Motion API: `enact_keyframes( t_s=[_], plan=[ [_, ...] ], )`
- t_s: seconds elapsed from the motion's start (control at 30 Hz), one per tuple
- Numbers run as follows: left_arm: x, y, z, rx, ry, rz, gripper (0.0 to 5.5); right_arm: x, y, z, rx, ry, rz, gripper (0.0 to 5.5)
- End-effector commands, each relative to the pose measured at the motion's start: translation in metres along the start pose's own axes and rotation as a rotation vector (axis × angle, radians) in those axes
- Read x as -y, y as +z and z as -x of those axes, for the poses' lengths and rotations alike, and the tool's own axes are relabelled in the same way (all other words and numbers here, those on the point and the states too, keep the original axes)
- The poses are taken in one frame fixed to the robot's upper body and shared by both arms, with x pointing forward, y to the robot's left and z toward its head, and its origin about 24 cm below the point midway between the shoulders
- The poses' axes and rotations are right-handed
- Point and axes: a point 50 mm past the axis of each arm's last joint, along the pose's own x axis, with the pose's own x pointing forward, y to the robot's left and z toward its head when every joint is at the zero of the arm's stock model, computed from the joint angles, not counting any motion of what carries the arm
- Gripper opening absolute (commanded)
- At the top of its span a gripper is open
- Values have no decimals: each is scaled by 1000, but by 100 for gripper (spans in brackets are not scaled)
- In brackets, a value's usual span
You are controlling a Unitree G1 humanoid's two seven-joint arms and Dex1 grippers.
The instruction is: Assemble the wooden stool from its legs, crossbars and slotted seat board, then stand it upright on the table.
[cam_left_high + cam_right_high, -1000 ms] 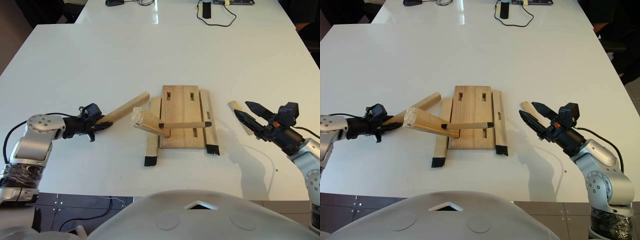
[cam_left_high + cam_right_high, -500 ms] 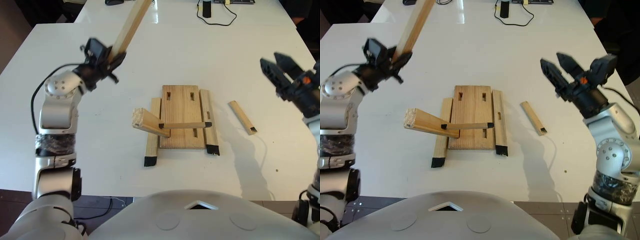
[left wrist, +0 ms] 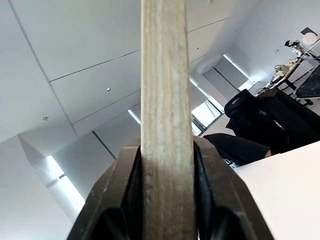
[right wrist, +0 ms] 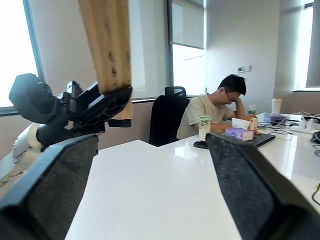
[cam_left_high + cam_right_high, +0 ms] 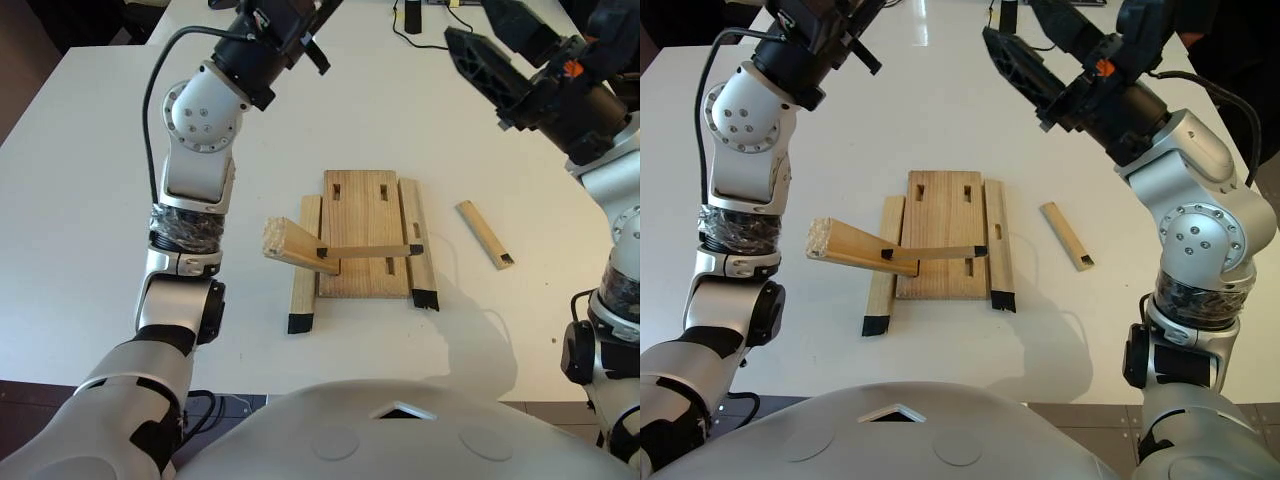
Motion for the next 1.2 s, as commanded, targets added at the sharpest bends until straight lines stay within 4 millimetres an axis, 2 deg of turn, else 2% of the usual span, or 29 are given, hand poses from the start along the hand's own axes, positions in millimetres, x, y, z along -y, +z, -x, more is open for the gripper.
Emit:
enact_keyframes(
  t_s=[0.03,0.27,0.57,0.8,1.0,1.2],
  plan=[
    [8,2,-1,20,-49,8,108,-6,9,-12,10,55,39,396],
    [16,4,2,42,-85,3,108,-6,18,-24,51,63,48,396],
    [30,1,12,41,-124,-56,108,-6,29,-27,95,70,40,396],
    [32,-1,14,33,-119,-67,108,-11,30,-28,83,104,51,306],
    [32,-9,17,-14,-119,-37,108,-19,23,-21,21,166,82,199],
    [40,-13,21,-40,-174,-8,108,-22,19,-18,-1,183,97,199]
  ],
)
